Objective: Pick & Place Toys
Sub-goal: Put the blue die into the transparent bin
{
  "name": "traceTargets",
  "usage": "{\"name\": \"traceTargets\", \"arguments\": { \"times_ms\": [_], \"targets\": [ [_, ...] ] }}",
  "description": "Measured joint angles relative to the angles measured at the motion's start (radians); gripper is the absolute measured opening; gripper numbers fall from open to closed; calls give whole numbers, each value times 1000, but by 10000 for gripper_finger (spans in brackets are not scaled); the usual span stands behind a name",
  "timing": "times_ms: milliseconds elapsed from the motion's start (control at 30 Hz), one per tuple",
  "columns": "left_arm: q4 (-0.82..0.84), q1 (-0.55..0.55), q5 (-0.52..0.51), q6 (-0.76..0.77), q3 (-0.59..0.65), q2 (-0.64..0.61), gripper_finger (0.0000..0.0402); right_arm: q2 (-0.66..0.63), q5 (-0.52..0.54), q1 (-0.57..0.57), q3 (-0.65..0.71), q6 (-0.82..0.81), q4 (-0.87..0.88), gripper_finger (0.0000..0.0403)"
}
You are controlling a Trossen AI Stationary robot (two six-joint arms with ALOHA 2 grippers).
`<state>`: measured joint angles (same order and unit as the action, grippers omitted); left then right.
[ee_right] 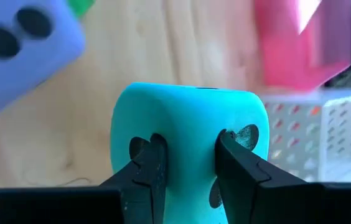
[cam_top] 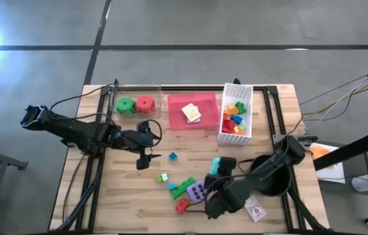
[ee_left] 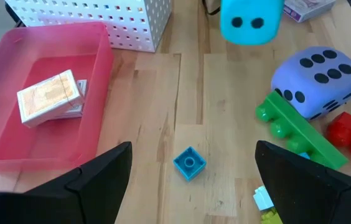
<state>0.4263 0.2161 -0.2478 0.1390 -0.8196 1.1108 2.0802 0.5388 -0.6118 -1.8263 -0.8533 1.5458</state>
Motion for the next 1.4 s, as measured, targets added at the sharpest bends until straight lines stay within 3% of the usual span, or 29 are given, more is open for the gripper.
{"name": "traceTargets", "arguments": {
  "times_ms": [200,500,800,1067,1400],
  "targets": [
    [0,0,0,0,2,-36,337,-14,91,86,0,227,-114,99],
    [28,0,-5,25,55,-154,337,-25,101,226,0,634,-443,100],
    [17,-1,-58,13,132,-286,337,-29,100,312,0,852,-655,100],
    [-124,-2,-104,-189,232,-346,337,-93,96,335,0,883,-720,101],
    [-494,2,-128,-394,366,-296,337,-234,82,353,0,699,-741,101]
  ]
}}
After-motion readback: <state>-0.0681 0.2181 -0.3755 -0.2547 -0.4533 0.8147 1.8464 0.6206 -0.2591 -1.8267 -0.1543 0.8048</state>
